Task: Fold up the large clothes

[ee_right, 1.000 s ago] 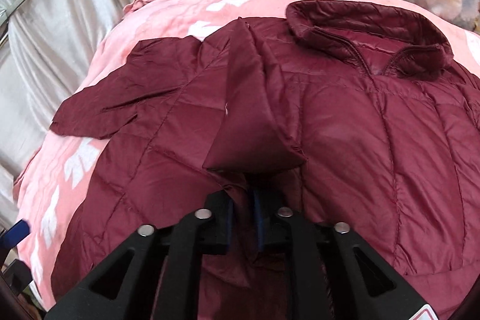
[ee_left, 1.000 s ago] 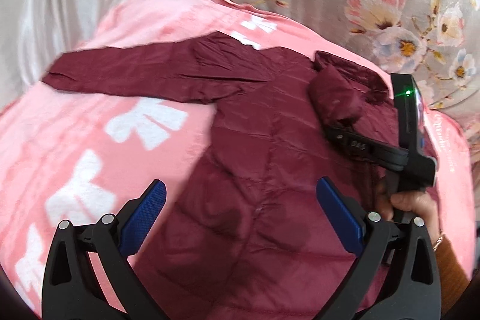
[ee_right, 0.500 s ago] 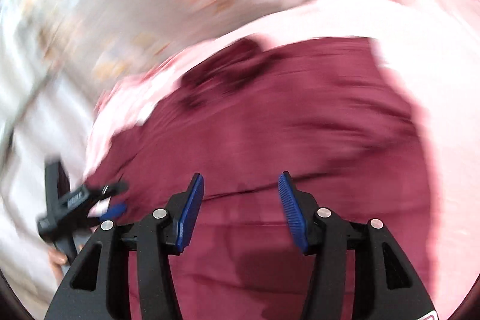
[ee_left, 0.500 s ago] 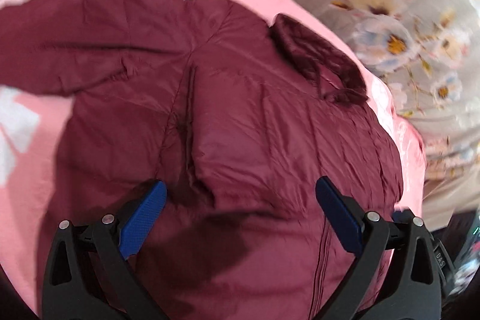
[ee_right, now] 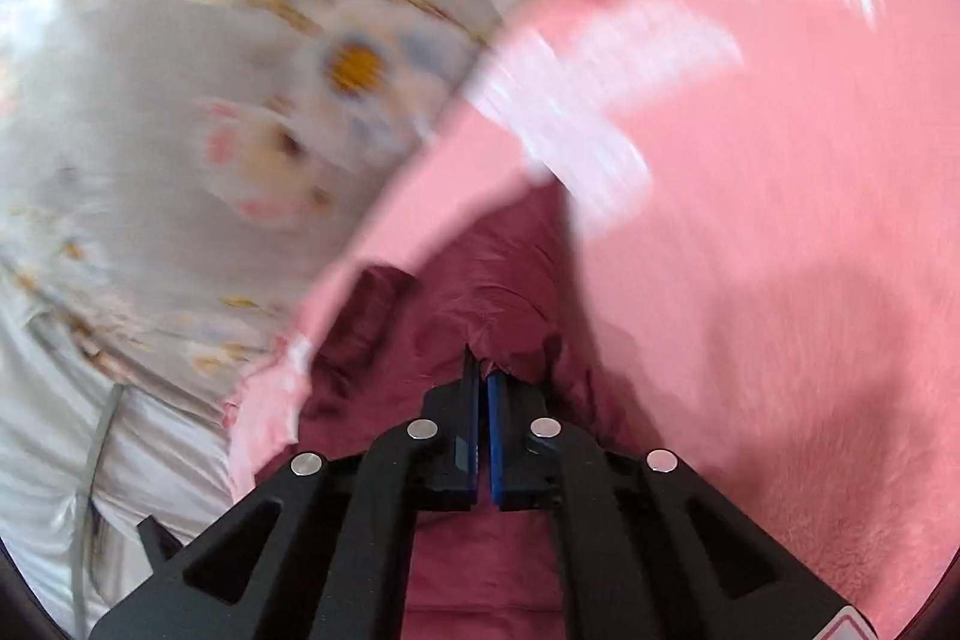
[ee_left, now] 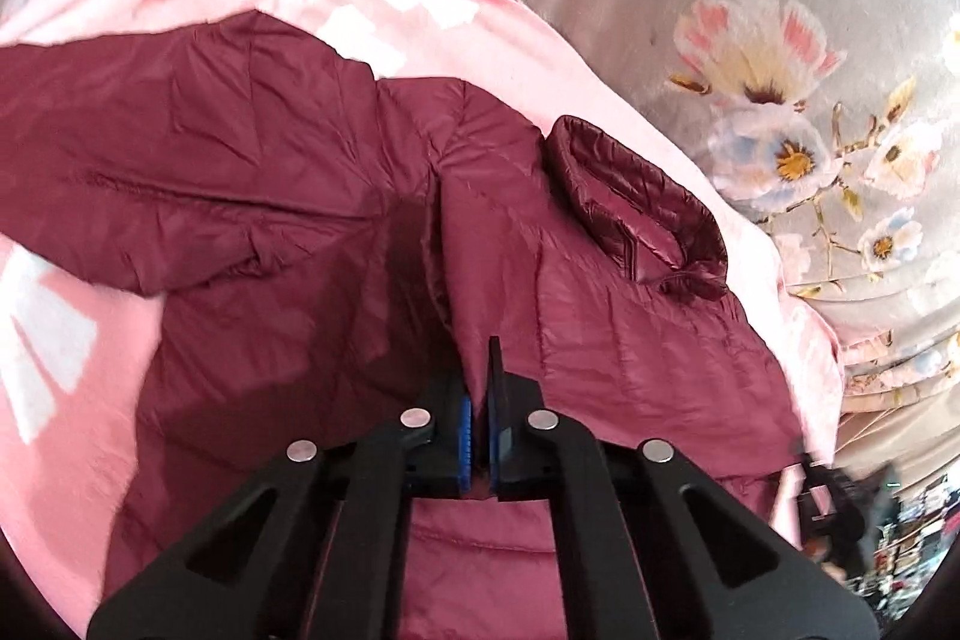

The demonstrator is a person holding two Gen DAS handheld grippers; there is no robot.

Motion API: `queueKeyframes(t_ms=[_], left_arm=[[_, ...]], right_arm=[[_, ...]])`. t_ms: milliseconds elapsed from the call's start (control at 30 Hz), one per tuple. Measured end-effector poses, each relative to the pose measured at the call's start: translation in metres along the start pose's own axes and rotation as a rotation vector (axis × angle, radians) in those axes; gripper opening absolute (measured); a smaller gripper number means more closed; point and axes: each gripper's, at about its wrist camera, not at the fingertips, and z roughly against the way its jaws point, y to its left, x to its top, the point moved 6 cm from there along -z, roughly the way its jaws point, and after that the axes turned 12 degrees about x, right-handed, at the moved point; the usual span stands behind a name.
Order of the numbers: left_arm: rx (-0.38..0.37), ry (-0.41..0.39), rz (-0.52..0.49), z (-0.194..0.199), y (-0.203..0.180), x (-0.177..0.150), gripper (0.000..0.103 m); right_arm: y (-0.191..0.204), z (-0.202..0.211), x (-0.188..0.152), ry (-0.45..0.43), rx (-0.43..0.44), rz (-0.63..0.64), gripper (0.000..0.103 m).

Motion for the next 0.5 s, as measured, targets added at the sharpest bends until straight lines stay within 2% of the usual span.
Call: queueKeyframes(t_ms=[33,67,100,167,200,300,400,467,500], left_arm=[[0.030,0.000,-0.024,-0.004,0.000,-0.004,0.002],[0.050,0.004,-0.038,-0.008,0.001,-0.008,0.002],[0.078,0.019,-0.058,-0.017,0.001,-0.014,0.002],[0.110,0.049,-0.075,-0.035,0.005,-0.027,0.002],[0.113,0.045,-0.082,-0.038,0.006,-0.030,0.002],[0.148,-0.004,-0.127,-0.034,0.002,-0.034,0.002],[0.155,-0.024,-0.143,-0.034,0.002,-0.035,0.003],[0.151,-0.041,-0.146,-0.033,0.003,-0.036,0.003],[0.149,-0.049,-0.146,-0.032,0.003,-0.036,0.004]], right_arm=[[0.006,0.001,0.000,-0.006,-0.014,0.043,0.001],[0.009,-0.001,-0.004,0.007,-0.073,0.108,0.001],[0.002,-0.011,-0.009,0.049,-0.153,0.144,0.001],[-0.023,-0.026,-0.019,0.130,-0.257,0.131,0.001],[-0.036,-0.031,-0.025,0.172,-0.289,0.115,0.000],[-0.046,-0.031,-0.031,0.206,-0.323,0.118,0.000],[-0.034,-0.017,-0.033,0.188,-0.412,0.142,0.007],[-0.013,0.004,-0.037,0.115,-0.492,0.199,0.018],[0.004,0.011,-0.040,0.077,-0.506,0.252,0.018]])
